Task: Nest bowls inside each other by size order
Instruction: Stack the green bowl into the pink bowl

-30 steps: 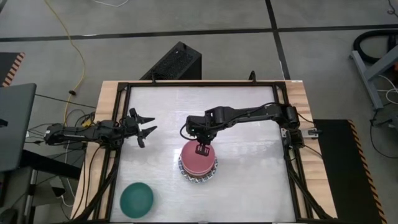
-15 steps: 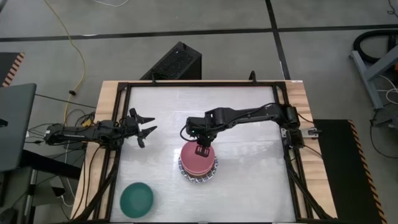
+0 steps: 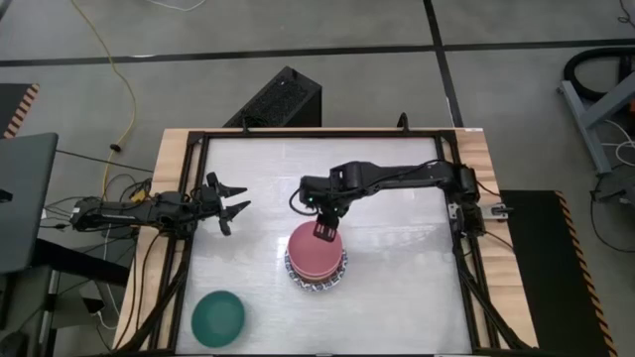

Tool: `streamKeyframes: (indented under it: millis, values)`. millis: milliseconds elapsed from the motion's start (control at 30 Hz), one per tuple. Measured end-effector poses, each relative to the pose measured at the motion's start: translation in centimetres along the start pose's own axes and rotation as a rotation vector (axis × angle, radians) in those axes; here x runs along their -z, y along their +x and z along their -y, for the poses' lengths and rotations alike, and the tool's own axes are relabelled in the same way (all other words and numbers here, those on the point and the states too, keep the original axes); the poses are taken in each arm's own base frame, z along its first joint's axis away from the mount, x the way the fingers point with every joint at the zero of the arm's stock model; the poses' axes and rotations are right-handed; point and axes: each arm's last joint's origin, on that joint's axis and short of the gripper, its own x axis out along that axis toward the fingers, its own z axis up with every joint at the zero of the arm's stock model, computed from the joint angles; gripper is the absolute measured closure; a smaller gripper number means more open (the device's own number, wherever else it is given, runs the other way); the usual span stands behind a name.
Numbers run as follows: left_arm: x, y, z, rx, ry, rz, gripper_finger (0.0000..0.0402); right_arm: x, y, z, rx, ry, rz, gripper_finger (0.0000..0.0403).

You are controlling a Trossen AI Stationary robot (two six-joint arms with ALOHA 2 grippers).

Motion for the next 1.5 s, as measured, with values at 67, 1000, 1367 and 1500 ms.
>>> streamKeyframes:
  millis: [67,1000,1367,1500]
  values:
    - [0.0,0.0,0.0,0.000,0.000,0.000,0.0216,-0.5,-1.0,0.0,-0.008,0.010,0.028,0.0248]
    - [0.0,0.0,0.0,0.000,0.000,0.000,0.0216,2.7,-7.2,-18.2,-0.331,-0.789,0.773,0.0250]
    - [0.0,0.0,0.0,-0.001,0.002,-0.004,0.0216,3.5,2.2,-23.8,-0.264,-1.059,0.841,0.0250]
    - [0.1,0.1,0.0,-0.002,0.004,-0.008,0.0216,3.0,6.4,-24.4,-0.244,-1.119,0.863,0.0250]
